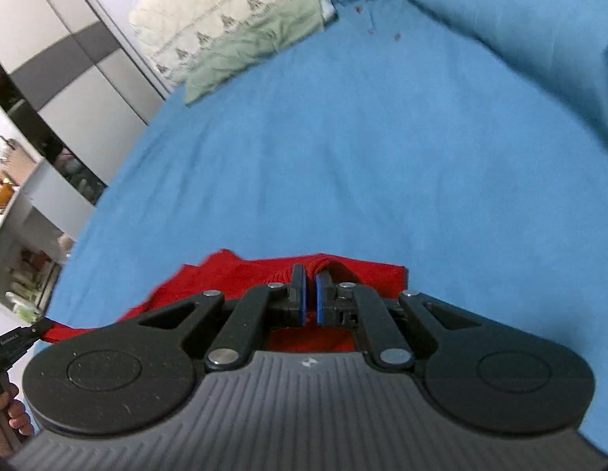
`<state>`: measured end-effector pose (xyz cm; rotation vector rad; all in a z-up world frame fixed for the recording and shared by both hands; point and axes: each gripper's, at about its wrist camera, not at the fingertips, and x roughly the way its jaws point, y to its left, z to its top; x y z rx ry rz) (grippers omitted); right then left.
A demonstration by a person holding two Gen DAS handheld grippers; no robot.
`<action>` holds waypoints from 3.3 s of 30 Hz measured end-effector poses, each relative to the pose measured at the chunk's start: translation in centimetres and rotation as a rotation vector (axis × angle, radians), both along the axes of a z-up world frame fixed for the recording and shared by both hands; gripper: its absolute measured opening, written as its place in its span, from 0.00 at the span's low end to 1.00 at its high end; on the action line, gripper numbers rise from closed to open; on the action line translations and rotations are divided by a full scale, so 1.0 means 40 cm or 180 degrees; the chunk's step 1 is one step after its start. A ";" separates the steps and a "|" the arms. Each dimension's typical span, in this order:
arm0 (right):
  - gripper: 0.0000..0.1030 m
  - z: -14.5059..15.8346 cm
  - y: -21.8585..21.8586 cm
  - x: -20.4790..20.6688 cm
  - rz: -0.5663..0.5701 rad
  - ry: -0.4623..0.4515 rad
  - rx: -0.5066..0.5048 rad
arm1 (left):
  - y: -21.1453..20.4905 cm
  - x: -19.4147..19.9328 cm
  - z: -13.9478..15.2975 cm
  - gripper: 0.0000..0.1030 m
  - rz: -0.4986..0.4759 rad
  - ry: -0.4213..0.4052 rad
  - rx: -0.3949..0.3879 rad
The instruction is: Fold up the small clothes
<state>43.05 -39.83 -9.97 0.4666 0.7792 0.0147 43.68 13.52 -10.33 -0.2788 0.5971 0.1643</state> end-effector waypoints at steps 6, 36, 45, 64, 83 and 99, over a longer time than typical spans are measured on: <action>0.19 -0.080 -0.017 0.082 -0.0060 -0.0161 0.0032 | 0.004 0.084 -0.059 0.04 0.0122 0.0012 0.0016; 0.88 -0.088 0.160 -0.048 0.0177 -0.0269 -0.0911 | -0.105 -0.168 -0.050 0.70 -0.0687 0.0134 0.0570; 0.95 0.139 0.154 -0.341 0.0065 -0.0409 -0.1308 | -0.252 -0.310 0.127 1.00 -0.1100 -0.0255 0.0622; 0.80 -0.203 0.153 -0.392 -0.0261 -0.0107 -0.1079 | -0.429 -0.097 -0.149 1.00 -0.1099 0.0568 0.0473; 0.21 -0.039 0.208 -0.333 -0.0217 -0.0193 -0.0555 | -0.363 -0.088 -0.126 1.00 -0.1143 0.0815 0.0204; 0.21 -0.061 0.872 -0.100 0.2406 0.0024 0.0044 | -0.023 -0.423 -0.052 0.98 -0.0707 0.0399 0.0168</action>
